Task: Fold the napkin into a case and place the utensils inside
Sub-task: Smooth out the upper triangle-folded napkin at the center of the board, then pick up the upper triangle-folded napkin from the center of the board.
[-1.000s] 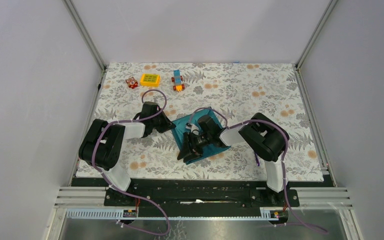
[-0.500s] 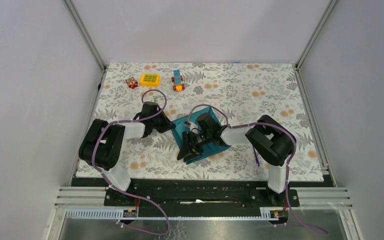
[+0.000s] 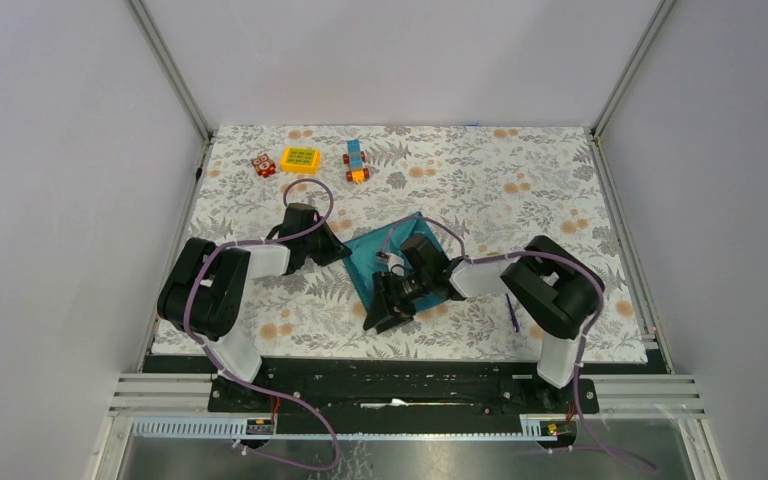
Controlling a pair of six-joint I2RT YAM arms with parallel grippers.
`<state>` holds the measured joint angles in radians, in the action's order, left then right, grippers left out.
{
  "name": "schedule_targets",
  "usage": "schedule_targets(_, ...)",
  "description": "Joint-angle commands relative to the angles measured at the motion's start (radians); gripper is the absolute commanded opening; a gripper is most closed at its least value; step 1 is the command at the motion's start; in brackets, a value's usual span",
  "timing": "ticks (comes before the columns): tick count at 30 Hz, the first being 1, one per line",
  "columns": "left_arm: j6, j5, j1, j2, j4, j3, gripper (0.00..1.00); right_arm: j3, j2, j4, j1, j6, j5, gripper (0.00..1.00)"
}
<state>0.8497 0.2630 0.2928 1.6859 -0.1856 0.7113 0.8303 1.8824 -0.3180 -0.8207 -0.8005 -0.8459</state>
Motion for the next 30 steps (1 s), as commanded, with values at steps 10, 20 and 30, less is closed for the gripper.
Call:
schedule_targets(10,0.010,0.154,-0.006,-0.173,0.169,0.112,0.21,0.213,-0.317,0.772,-0.008,0.412,0.521,0.69)
schedule_targets(20,-0.143,0.149,-0.165,-0.458,0.515,0.210,0.65,0.615,-0.051,1.154,-0.231,0.352,0.992,0.72)
schedule_targets(30,-0.281,0.081,-0.374,-0.588,0.725,0.163,0.91,0.963,0.249,1.370,-0.337,0.305,1.070,0.52)
